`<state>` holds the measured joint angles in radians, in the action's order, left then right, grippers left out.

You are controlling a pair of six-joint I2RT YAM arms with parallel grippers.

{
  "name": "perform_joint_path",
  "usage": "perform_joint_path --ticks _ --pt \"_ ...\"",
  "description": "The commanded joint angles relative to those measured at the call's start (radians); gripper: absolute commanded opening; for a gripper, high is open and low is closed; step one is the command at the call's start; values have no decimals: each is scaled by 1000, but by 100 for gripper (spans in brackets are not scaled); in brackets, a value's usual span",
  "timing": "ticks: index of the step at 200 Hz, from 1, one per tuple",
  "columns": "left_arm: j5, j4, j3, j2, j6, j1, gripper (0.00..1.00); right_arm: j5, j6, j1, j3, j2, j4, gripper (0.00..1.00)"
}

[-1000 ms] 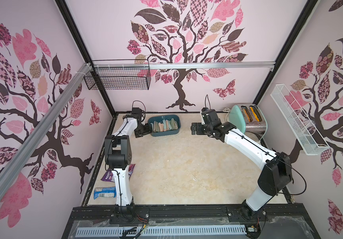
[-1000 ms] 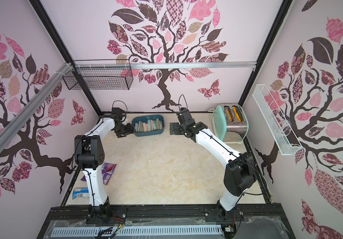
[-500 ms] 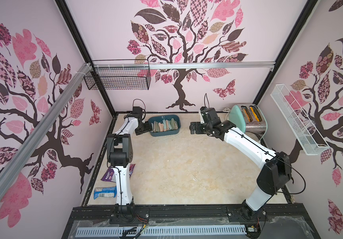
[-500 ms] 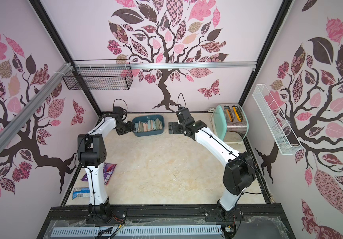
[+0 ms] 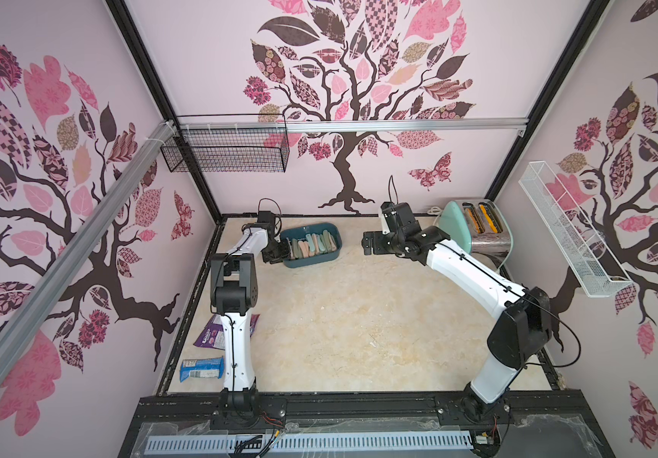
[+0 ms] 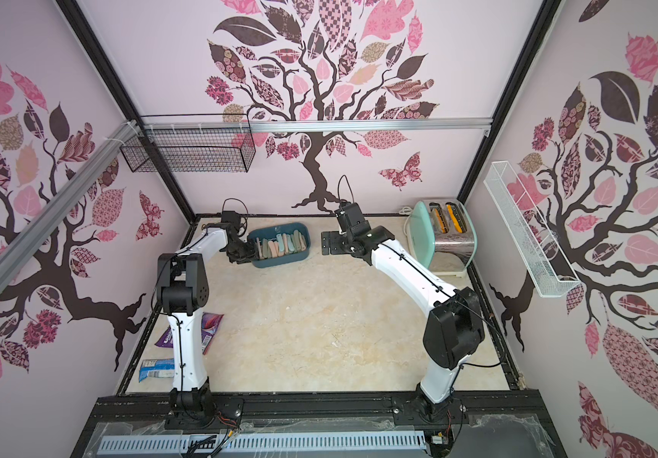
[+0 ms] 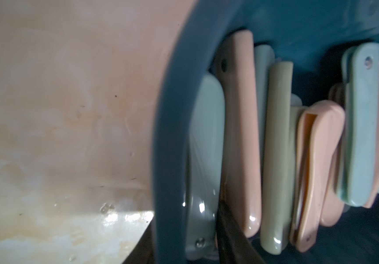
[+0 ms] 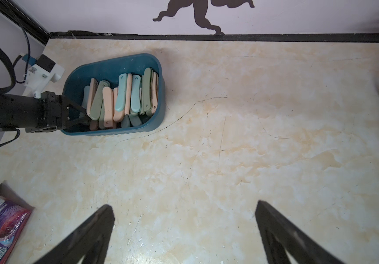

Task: Take the fruit knife out of the storage box
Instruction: Move the storage box to the center of the board.

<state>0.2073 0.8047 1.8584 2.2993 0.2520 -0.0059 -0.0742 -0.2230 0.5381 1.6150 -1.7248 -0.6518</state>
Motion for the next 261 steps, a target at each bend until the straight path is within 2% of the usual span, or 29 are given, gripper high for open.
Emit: perform_joint_path --ticks 1,31,79,121,168,231,261 --pt "4 72 -51 -54 -31 -8 29 6 -5 0 51 -3 -28 99" --pt "60 63 -170 -143 -5 -34 29 1 -10 1 86 -37 -129 99" --pt "70 66 -377 -320 73 -156 30 65 -13 0 56 -14 -257 97" --pt "63 3 -622 -524 198 -295 30 135 -22 12 -64 105 -302 93" --pt "84 -36 -799 -647 325 -470 30 162 -51 63 -183 230 -355 92" --pt "65 -98 -938 -737 482 -670 29 144 -98 163 -263 286 -383 92" --pt "36 -75 -911 -772 473 -685 33 120 -108 179 -268 258 -385 91"
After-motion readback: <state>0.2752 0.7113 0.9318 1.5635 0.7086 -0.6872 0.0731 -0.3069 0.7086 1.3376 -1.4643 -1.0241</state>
